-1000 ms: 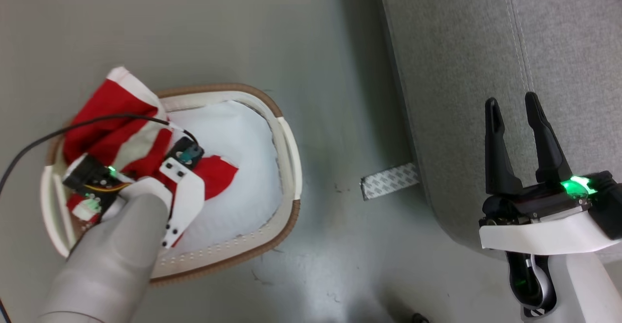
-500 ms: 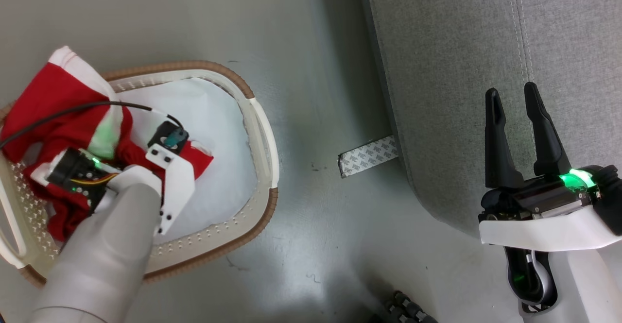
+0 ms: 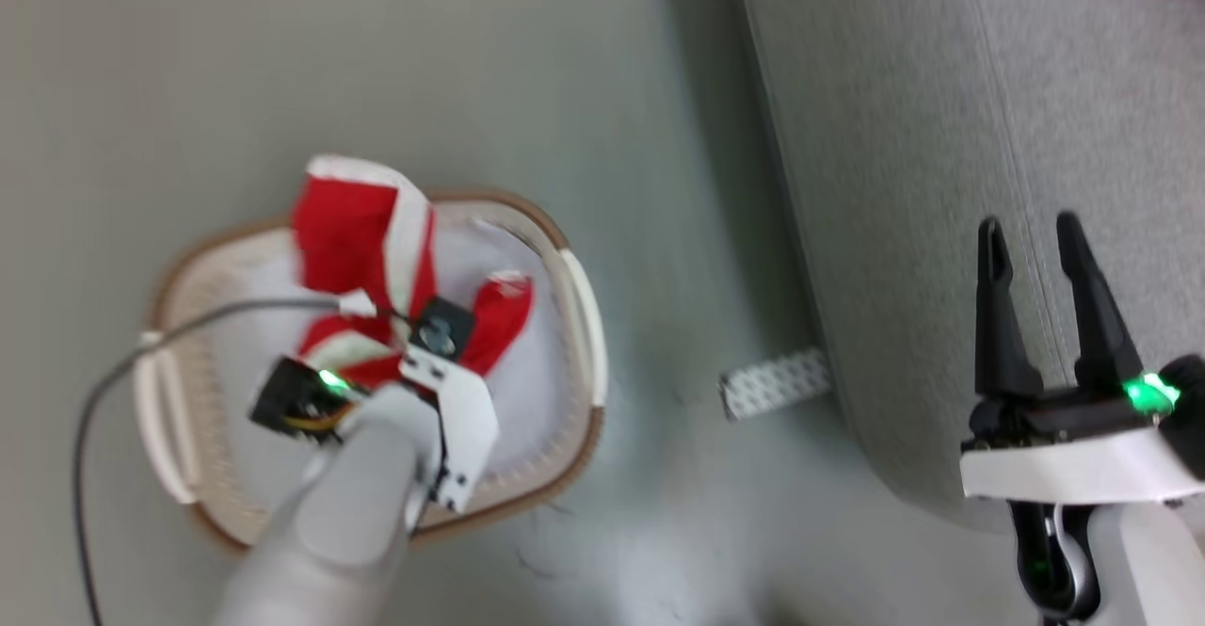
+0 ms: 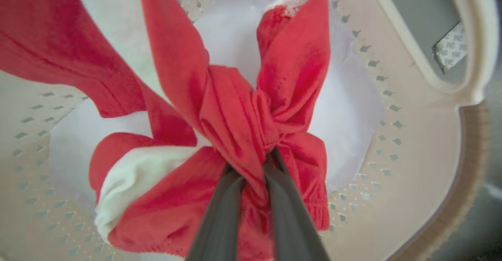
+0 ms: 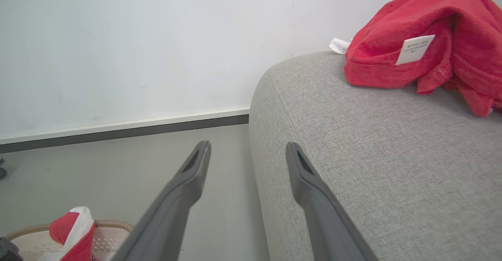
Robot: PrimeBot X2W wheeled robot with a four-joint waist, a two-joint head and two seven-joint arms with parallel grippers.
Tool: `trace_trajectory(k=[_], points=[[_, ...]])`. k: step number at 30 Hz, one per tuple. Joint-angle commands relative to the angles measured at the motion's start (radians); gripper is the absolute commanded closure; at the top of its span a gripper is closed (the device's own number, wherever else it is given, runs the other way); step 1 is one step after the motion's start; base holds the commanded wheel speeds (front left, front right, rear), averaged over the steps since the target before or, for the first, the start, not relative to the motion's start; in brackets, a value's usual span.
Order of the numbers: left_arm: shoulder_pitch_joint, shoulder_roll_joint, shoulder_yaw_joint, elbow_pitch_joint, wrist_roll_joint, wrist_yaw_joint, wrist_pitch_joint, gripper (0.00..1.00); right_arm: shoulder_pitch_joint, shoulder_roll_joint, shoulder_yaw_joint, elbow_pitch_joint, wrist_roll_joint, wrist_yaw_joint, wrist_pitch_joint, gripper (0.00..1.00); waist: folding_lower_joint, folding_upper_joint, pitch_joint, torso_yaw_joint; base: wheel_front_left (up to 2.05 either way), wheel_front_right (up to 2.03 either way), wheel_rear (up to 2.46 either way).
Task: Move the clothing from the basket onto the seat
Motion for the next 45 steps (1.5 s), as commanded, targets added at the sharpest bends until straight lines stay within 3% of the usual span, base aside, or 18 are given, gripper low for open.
trace_trajectory(k=[1,12,22,33,45], points=[[0.038,-0.015,-0.004,-0.002,-0.025,-0.01,-0.039,1.0,0.033,-0.002,-0.018,0.016,-0.024,-0.003,0.001,0.0,0.0,0.0,-0.149,0.106,0.0,0.0,0.0],[0.2,-0.045,0.017,-0.137,-0.217,-0.036,-0.241,1.0,0.199,-0.012,-0.087,0.08,-0.097,-0.002,0.001,0.0,0.0,0.0,-0.471,0.257,0.0,0.0,0.0],[0.324,-0.044,0.02,-0.385,-0.341,0.028,-0.309,1.0,0.304,-0.005,-0.066,0.095,-0.14,-0.003,0.001,0.0,0.0,0.0,-0.622,0.311,0.0,0.0,0.0],[0.445,-0.005,0.019,-0.661,-0.373,0.055,-0.263,1.0,0.399,-0.006,0.055,0.103,-0.17,-0.003,0.001,0.0,0.0,0.0,-0.741,0.342,0.0,0.0,0.0],[0.503,0.046,-0.014,-0.89,-0.357,0.065,-0.153,1.0,0.31,-0.097,0.349,0.076,-0.197,-0.002,0.001,0.0,0.0,0.0,-0.769,0.334,0.0,0.0,0.0]])
